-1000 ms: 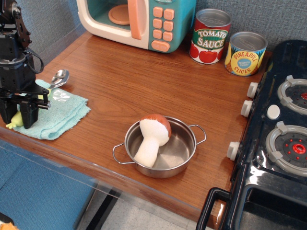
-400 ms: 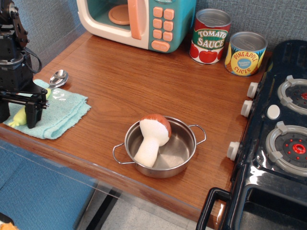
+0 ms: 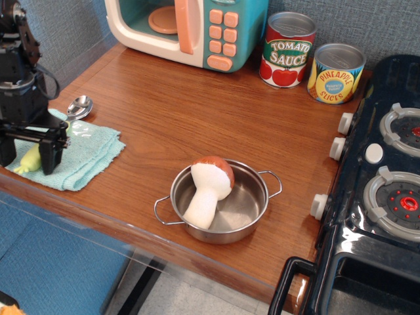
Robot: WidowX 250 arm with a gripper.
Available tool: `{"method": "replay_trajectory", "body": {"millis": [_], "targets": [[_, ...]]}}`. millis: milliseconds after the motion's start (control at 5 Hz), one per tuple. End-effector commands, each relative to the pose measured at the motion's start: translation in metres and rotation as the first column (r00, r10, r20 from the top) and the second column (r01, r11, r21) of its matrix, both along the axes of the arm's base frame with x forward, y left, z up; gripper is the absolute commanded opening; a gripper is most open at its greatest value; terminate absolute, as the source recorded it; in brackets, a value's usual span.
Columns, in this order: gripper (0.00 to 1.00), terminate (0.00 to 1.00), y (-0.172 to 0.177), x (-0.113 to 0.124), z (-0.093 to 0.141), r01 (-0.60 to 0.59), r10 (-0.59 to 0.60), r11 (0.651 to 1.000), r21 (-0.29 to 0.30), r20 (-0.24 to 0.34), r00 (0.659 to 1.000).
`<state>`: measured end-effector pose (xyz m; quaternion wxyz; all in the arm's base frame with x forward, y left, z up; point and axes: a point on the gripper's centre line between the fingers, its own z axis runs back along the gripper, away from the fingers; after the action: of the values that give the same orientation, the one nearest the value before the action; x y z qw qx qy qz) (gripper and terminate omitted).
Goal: Put the spoon to the left of the pot.
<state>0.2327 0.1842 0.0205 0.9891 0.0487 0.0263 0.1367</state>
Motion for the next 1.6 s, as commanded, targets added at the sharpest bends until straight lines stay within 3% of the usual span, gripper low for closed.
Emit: {"method": "replay_trajectory", "body": {"millis": [0,400,600,800,1000,1200,1400], "targets": [[1.00,0.00,-0.002,0.005,0.019,0.026,-0.027,0.999,0.037,0.033,0.999],[1.00,0.00,-0.001,0.005,0.014,0.016,-0.017,1.000,0.021,0.033,0.999],[0.00,0.00,-0.003,0.006,0.012,0.023,-0.023,1.000,0.004,0.039,0.999],[0.00,0.00,-0.009,0.011,0.028,0.037,-0.037,0.999,-0.001,0.075,0.996],[0.00,0.00,-0.032,0.028,0.070,0.105,-0.114,0.992,0.068,0.154,0.981],[0.00,0.00,-0.077,0.060,0.103,0.240,-0.258,0.965,0.107,0.211,0.943],[0.00,0.00,-0.106,0.070,0.087,0.315,-0.312,0.949,0.018,0.208,0.927]]}}
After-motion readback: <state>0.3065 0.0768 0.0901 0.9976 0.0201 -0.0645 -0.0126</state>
